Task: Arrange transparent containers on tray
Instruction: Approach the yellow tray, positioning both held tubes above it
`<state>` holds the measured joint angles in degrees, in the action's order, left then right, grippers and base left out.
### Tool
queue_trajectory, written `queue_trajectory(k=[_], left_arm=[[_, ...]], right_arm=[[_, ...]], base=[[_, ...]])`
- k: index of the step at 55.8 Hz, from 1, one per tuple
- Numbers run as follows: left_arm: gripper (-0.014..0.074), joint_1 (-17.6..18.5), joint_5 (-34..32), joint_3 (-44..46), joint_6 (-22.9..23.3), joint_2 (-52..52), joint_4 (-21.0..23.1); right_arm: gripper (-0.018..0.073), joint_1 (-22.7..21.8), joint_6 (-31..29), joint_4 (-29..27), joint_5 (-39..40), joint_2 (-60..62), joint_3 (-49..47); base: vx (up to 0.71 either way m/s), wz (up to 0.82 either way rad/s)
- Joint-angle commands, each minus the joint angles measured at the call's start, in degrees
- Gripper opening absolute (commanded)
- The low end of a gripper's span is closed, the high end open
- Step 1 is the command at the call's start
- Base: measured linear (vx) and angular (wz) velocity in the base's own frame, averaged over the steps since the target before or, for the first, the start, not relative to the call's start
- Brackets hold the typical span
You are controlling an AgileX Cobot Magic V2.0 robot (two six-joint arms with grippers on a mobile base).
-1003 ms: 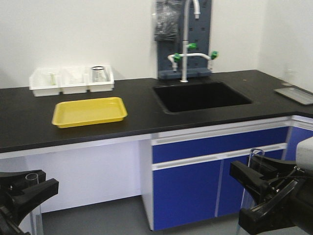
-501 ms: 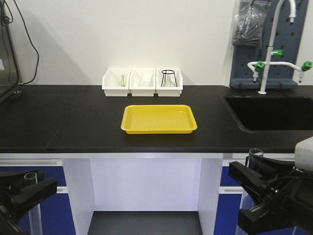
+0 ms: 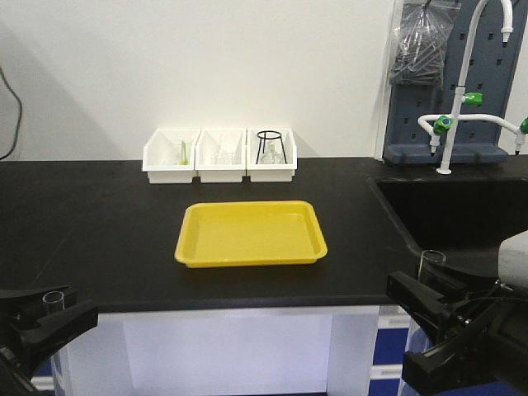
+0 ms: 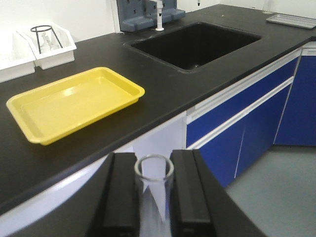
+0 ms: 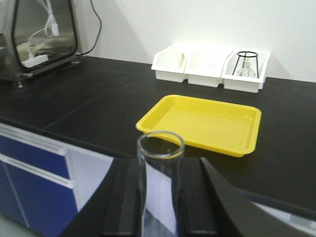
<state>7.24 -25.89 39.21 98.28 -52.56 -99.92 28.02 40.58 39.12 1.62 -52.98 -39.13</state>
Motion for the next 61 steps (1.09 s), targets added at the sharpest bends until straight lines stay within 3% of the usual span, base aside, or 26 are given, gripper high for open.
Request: queue_trajectory(k=[1,61], left_arm=[[0.0,0.19,1.07,1.55,0.54,0.4,2.48],[0.0,0.19,1.07,1.55,0.54,0.4,2.48]], right_arm=[[-0.0011,-0.03,-0.25,0.37,3.69,0.74,-1.92],[-0.0011,-0.03,-0.25,0.37,3.69,0.74,-1.92]], base=[[0.4,-0.13],[0.39,0.02]])
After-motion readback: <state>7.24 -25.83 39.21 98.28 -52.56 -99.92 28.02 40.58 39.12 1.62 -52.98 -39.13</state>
